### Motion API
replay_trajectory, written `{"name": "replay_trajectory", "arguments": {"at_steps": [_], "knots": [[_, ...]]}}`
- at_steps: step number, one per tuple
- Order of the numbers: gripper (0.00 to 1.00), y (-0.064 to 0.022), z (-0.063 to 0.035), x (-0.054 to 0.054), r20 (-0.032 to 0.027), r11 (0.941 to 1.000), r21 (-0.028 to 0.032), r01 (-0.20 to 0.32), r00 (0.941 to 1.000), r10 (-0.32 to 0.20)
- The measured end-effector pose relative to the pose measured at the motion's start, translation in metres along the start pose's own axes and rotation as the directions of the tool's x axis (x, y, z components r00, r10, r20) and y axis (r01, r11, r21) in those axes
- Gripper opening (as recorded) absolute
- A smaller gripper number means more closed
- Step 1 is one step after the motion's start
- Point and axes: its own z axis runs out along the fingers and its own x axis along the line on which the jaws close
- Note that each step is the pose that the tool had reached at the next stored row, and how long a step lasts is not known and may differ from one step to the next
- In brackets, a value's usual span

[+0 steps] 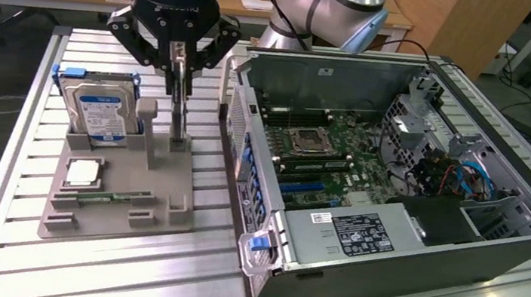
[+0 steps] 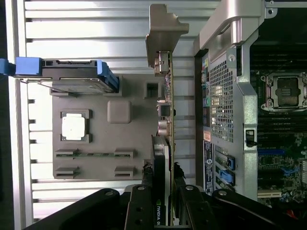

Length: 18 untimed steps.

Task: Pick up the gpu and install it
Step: 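Pick up the gpu and move the gpu toward the slot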

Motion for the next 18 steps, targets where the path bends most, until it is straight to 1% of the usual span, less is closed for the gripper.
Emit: {"name": "replay_trajectory", "arguments": {"at_steps": [6,13,18], "knots": [[0.27,0.0001,-0.0012,0.0,-0.0001,1.0,0.0001,0.0,1.0,0.0],[0.27,0.0007,-0.0113,0.0,0.0002,1.0,-0.0001,0.0,1.0,0.0],[0.27,0.0008,-0.0127,0.0,0.0001,1.0,-0.0001,0.0,1.0,0.0]]}}
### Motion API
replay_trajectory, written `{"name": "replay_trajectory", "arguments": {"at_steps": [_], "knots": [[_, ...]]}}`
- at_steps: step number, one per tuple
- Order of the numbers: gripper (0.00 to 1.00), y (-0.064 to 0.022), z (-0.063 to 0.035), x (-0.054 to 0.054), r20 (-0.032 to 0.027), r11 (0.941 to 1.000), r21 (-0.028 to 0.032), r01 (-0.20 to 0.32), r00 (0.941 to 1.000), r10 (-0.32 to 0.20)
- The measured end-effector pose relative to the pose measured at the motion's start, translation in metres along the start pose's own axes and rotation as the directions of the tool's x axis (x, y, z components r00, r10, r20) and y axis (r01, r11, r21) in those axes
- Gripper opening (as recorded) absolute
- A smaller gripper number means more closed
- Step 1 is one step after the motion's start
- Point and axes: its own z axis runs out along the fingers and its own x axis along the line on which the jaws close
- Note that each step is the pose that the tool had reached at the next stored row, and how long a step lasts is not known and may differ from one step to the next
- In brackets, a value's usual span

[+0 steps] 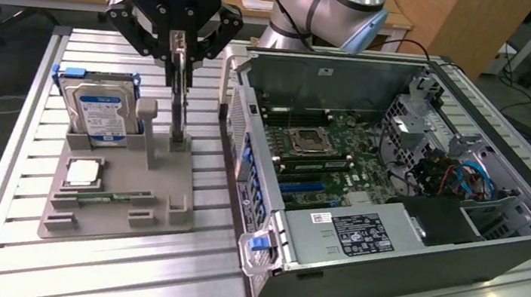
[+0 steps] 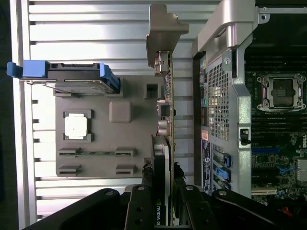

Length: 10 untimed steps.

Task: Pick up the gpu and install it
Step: 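Pick up the gpu and move the gpu toward the slot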

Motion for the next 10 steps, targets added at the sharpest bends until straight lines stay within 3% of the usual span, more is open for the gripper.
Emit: {"name": "replay_trajectory", "arguments": {"at_steps": [10], "knots": [[0.27,0.0003,0.0001,-0.0063,-0.0001,1.0,0.0,0.0,1.0,0.0]]}}
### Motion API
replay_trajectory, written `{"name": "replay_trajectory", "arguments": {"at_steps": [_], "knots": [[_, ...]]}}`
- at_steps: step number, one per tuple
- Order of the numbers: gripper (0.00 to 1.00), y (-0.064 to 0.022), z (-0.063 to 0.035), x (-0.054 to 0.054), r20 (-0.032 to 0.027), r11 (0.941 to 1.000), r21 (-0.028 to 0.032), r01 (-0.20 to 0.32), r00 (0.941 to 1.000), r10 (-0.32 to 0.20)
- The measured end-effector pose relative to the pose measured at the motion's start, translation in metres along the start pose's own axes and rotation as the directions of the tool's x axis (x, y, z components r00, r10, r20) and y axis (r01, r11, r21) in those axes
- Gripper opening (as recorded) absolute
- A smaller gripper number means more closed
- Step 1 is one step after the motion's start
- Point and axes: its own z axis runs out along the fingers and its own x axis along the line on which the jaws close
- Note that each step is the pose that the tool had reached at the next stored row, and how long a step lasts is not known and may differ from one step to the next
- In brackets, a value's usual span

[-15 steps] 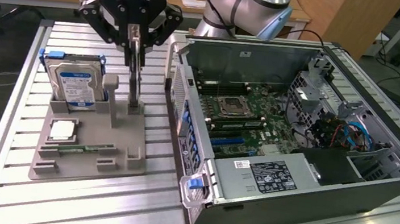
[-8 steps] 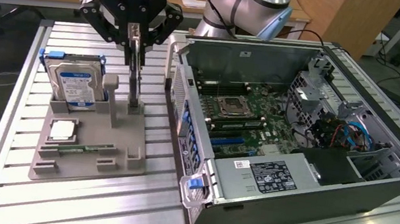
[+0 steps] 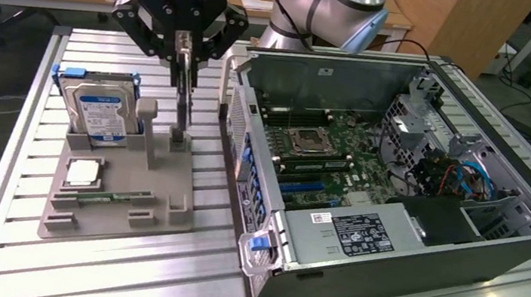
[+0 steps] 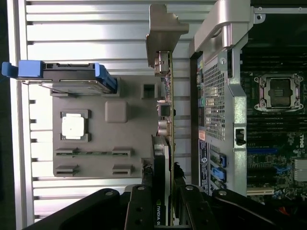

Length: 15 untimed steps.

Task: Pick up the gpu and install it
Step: 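Pick up the gpu and move the gpu toward the slot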

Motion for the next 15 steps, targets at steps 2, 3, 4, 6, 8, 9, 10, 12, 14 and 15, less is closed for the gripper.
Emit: {"name": "replay_trajectory", "arguments": {"at_steps": [2,3,4,6,8,9,10,12,14,15], "knots": [[0.27,0.0002,-0.0001,-0.003,-0.0002,1.0,0.0,0.0,1.0,0.0],[0.27,0.0003,-0.0001,-0.005,-0.0004,1.0,0.0,0.0,1.0,0.0],[0.27,0.0004,-0.0002,-0.007,-0.0006,1.0,0.0,0.0,1.0,0.0],[0.27,0.0006,-0.0005,-0.012,-0.0013,1.0,0.0001,0.0,1.0,0.0],[0.27,0.0009,-0.0008,-0.016,-0.0021,1.0,0.0001,0.0,1.0,0.0],[0.27,0.001,-0.001,-0.019,-0.0026,1.0,0.0001,0.0,1.0,0.0],[0.27,0.0011,-0.0011,-0.021,-0.0031,1.0,0.0002,0.0,1.0,0.0],[0.27,0.0013,-0.0014,-0.026,-0.0042,1.0,0.0002,0.0,1.0,0.0],[0.27,0.0016,-0.0016,-0.03,-0.0052,1.0,0.0003,0.0,1.0,0.0],[0.27,0.0017,-0.0017,-0.032,-0.0056,1.0,0.0003,0.0,1.0,0.0]]}}
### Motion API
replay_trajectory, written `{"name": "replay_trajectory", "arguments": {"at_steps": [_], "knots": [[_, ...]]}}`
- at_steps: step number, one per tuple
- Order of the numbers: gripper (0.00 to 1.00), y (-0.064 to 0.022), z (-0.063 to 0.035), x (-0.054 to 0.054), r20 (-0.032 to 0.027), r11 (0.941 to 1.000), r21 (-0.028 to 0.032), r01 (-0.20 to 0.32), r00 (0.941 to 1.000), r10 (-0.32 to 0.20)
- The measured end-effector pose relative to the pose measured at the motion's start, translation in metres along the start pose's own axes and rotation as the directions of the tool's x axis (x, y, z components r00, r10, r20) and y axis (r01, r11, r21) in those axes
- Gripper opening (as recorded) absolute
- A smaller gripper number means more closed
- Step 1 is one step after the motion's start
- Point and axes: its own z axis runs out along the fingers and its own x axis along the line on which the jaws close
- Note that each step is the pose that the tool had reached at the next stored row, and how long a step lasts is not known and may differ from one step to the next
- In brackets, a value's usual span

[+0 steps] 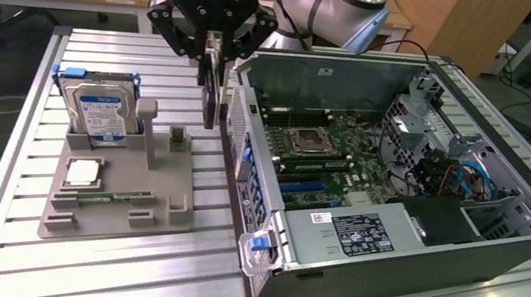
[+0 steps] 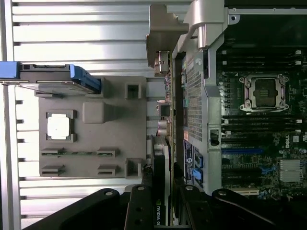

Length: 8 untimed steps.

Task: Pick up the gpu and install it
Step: 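Pick up the gpu and move the gpu toward the slot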

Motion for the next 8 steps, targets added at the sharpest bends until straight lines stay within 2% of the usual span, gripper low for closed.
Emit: {"name": "replay_trajectory", "arguments": {"at_steps": [8], "knots": [[0.27,0.0009,-0.0001,-0.018,-0.0031,1.0,0.0001,0.0,1.0,0.0]]}}
